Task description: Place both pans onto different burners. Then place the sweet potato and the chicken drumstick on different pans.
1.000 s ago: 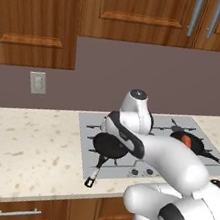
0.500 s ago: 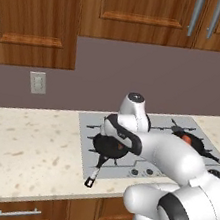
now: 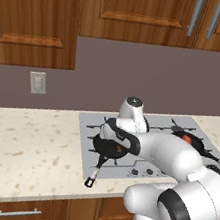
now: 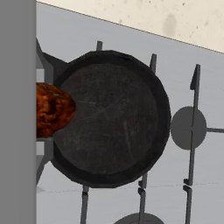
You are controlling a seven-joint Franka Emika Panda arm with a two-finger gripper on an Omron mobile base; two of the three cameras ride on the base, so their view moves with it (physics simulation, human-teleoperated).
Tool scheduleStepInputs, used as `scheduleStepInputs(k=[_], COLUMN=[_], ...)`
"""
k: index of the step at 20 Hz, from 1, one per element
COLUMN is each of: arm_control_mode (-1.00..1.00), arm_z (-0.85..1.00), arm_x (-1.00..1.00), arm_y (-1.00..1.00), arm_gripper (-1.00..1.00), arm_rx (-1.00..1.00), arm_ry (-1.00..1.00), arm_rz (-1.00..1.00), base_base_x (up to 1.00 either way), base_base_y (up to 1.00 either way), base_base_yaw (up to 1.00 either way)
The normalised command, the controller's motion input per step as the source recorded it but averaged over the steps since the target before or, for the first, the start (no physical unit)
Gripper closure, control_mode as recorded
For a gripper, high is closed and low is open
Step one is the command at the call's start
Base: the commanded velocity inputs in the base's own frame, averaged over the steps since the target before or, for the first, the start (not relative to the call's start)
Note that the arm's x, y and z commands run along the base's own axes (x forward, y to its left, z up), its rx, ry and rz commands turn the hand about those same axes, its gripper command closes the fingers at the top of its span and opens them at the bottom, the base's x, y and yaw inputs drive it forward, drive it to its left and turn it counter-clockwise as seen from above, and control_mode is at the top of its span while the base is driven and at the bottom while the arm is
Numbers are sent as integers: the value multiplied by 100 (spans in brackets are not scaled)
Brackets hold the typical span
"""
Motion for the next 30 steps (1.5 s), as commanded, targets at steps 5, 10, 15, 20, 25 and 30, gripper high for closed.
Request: scheduleStepInputs(k=[5, 10, 15, 20, 25, 30], arm_control_mode=[-100, -100, -100, -100, -100, -100], arm_z=[-25, -23, -16, -13, -20, -21], arm_x=[6, 13, 20, 20, 18, 21], arm_y=[-4, -6, 0, 0, 0, 0], arm_gripper=[100, 100, 100, 100, 100, 100], arm_rx=[0, 0, 0, 0, 0, 0], arm_ry=[1, 2, 1, 0, 1, 0], arm_rz=[0, 0, 0, 0, 0, 0], base_base_x=[0, 0, 0, 0, 0, 0], base_base_y=[0, 0, 0, 0, 0, 0], base_base_yaw=[0, 0, 0, 0, 0, 0])
